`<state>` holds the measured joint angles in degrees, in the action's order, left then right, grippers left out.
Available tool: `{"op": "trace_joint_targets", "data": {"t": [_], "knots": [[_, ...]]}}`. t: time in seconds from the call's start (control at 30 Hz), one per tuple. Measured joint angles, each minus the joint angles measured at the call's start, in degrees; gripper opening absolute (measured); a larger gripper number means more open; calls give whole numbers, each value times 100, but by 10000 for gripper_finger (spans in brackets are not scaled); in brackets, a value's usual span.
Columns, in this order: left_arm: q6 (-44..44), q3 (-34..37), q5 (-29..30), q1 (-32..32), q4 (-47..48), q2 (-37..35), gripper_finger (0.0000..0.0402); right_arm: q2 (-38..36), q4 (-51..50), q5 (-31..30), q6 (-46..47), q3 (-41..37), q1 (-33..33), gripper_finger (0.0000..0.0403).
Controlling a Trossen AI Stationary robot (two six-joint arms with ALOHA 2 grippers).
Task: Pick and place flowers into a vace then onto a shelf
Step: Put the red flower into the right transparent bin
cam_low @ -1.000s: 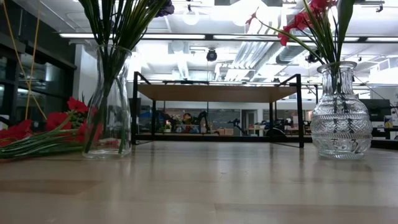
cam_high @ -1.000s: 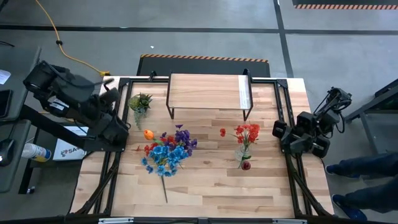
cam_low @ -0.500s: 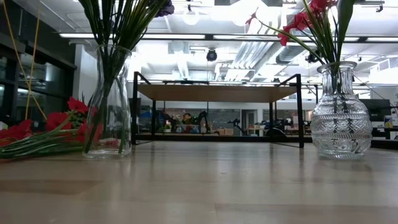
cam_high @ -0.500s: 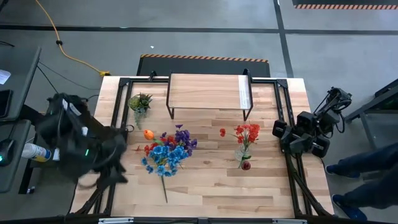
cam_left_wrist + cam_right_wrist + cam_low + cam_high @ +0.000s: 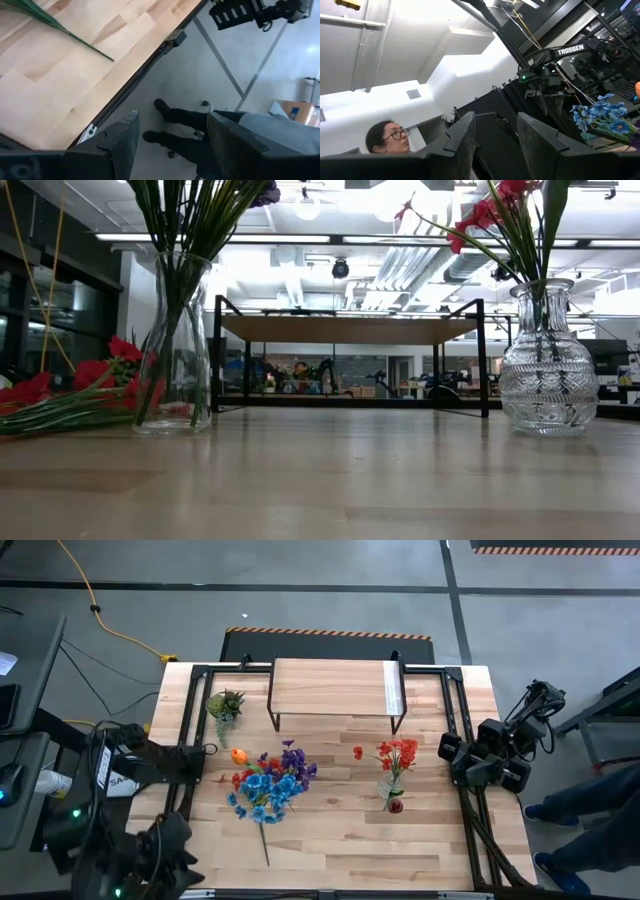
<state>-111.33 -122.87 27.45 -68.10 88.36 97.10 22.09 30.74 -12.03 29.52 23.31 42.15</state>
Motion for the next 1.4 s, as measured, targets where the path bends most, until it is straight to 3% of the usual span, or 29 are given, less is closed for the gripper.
{"op": "trace_joint_targets", "data": {"t": [0.73, 1.4], "knots": [[-651, -4, 17, 16, -143, 956, 266, 0, 46, 0, 46, 0, -2, 138], [-2105, -4, 139, 26, 166, 1901, 266, 0, 90, -302, -11, 0, 0, 138]]}}
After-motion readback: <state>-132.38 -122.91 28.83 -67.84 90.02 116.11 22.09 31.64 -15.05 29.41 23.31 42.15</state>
